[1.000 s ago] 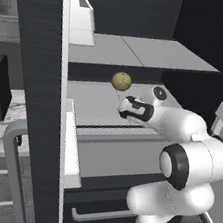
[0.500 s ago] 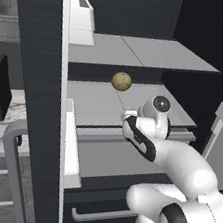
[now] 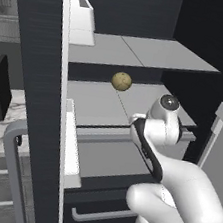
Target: Retrieve the butter from the fridge and place it on a plate on the dining table. Then retrieve the butter knife by the fridge and place it near the plate.
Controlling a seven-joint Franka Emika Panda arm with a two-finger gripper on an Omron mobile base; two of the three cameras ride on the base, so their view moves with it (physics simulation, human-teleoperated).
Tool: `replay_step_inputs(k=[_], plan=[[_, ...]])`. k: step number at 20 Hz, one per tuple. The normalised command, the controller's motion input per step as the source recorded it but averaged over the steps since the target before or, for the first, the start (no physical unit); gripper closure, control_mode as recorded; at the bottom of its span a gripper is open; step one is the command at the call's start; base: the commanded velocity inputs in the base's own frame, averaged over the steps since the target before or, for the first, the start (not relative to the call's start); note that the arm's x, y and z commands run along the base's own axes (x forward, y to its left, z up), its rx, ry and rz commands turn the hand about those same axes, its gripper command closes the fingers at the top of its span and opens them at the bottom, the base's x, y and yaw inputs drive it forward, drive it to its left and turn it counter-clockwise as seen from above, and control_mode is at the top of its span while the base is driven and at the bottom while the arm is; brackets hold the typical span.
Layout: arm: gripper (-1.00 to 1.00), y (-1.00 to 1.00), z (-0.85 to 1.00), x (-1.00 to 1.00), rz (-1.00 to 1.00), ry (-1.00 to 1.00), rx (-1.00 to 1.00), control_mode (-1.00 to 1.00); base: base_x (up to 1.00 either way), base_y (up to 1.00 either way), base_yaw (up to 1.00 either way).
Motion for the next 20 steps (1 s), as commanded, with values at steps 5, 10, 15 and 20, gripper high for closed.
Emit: replay_step_inputs(k=[5, 10, 15, 20], plan=[[1.00, -0.08, 0.00, -0.55, 0.00, 0.06, 0.00, -1.00, 0.00, 0.00, 0.00], [1.00, -0.03, 0.18, -0.45, 0.00, 0.09, 0.00, -1.00, 0.00, 0.00, 0.00], [1.00, 0.00, 0.29, -0.30, 0.01, 0.23, 0.00, -1.00, 0.00, 0.00, 0.00], [1.00, -0.01, 0.13, -0.52, 0.03, 0.12, 0.04, -1.00, 0.00, 0.00, 0.00]])
